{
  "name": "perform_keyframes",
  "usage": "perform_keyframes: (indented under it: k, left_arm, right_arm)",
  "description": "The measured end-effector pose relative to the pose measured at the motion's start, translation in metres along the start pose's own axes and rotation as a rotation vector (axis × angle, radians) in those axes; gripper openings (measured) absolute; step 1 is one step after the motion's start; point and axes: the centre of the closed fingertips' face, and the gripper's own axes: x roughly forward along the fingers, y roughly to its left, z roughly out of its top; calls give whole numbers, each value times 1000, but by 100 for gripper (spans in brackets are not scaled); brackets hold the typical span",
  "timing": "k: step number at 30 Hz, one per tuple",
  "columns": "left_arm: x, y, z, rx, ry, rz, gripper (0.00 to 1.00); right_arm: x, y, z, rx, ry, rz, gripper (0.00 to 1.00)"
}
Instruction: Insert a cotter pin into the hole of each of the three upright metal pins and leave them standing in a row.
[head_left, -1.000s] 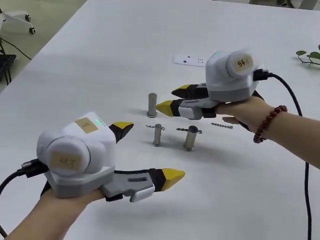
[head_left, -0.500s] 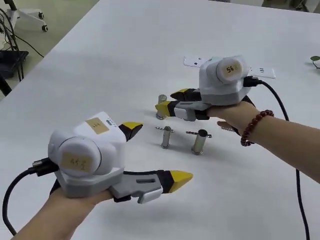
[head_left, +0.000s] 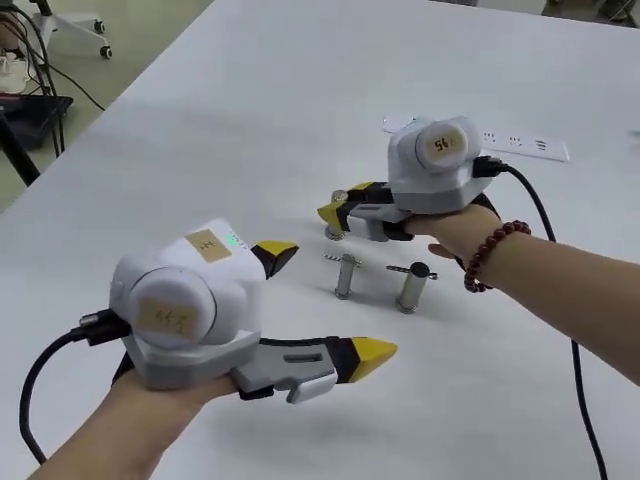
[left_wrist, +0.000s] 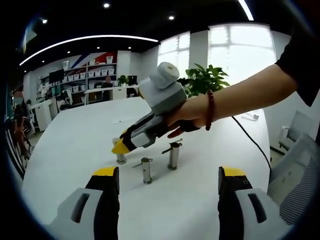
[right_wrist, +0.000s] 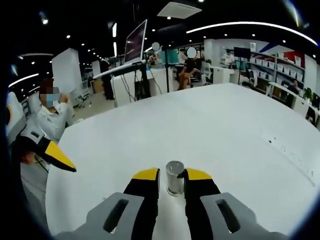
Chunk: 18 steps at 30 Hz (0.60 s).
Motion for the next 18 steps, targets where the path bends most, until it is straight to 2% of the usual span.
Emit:
perform_keyframes:
  k: [3,7,13,18]
  left_arm:
    - [0,1,0,2,4,4,78]
    - [0,0,0,5,3,0,77]
    - [0,1,1,9,3,3,77]
    - [-1,1,1,9,5,3,77]
  right_arm:
    - [0,0,-2,-12,6,-13,9]
    - [1,-1,-2,2,3,-13,9]
    - [0,1,-3,-53,21,-1,8]
    - [-3,4,-6,-63,33,18,8]
